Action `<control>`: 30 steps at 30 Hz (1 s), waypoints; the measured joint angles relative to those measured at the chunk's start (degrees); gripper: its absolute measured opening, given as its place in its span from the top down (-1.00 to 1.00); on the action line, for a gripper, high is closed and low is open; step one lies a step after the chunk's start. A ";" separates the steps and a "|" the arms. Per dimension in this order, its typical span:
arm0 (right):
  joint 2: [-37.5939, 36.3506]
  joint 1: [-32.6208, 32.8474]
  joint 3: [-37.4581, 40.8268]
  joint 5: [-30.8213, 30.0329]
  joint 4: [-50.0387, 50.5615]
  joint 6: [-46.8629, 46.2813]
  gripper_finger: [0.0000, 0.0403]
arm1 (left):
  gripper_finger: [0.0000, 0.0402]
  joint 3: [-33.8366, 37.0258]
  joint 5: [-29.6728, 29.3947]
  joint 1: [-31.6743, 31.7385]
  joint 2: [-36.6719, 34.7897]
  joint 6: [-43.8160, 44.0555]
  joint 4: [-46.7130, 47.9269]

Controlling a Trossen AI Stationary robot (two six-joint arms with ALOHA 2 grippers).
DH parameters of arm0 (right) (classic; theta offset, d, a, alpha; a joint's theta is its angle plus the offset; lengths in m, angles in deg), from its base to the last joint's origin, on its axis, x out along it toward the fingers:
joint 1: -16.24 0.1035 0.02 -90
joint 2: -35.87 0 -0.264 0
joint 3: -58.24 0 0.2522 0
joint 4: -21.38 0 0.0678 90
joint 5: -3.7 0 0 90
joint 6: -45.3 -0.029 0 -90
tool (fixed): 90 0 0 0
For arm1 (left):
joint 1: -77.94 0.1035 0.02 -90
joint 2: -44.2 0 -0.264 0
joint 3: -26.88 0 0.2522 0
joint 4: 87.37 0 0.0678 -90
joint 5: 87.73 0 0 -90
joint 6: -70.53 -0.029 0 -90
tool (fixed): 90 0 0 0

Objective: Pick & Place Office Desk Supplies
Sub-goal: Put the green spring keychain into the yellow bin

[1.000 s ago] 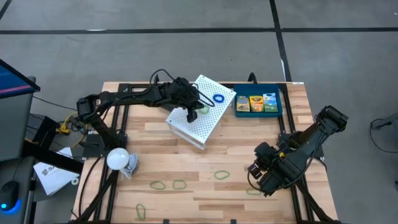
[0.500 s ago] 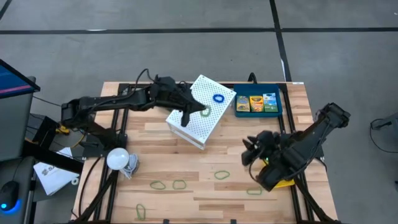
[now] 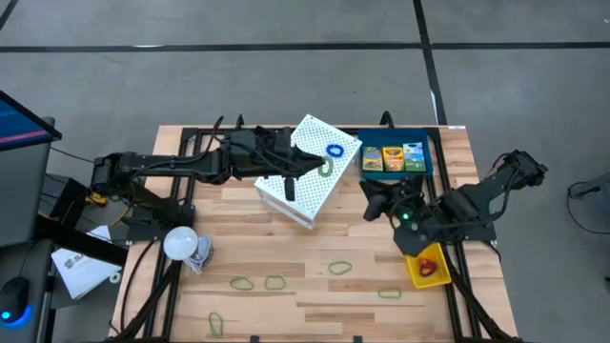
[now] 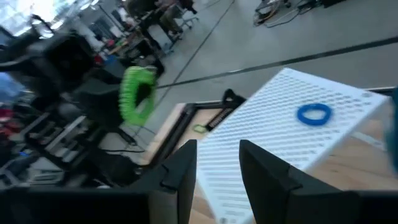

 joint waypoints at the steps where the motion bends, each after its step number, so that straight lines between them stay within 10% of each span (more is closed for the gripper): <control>1: -0.01 -0.79 0.00 1.29 -3.55 3.14 0.40 | 0.98 0.00 -0.05 0.00 0.00 0.37 -0.52; 9: 0.78 -7.32 0.00 13.25 -29.86 28.53 0.08 | 0.98 0.00 -0.03 0.00 0.04 1.37 -1.04; 17: 1.06 -9.90 0.00 16.72 -31.43 29.57 -0.19 | 0.98 0.00 -0.03 -1.75 0.07 1.44 -1.83; 30: 3.53 -12.27 0.00 22.12 -35.37 32.26 -0.02 | 0.98 0.00 -0.05 -2.12 0.07 1.38 -0.64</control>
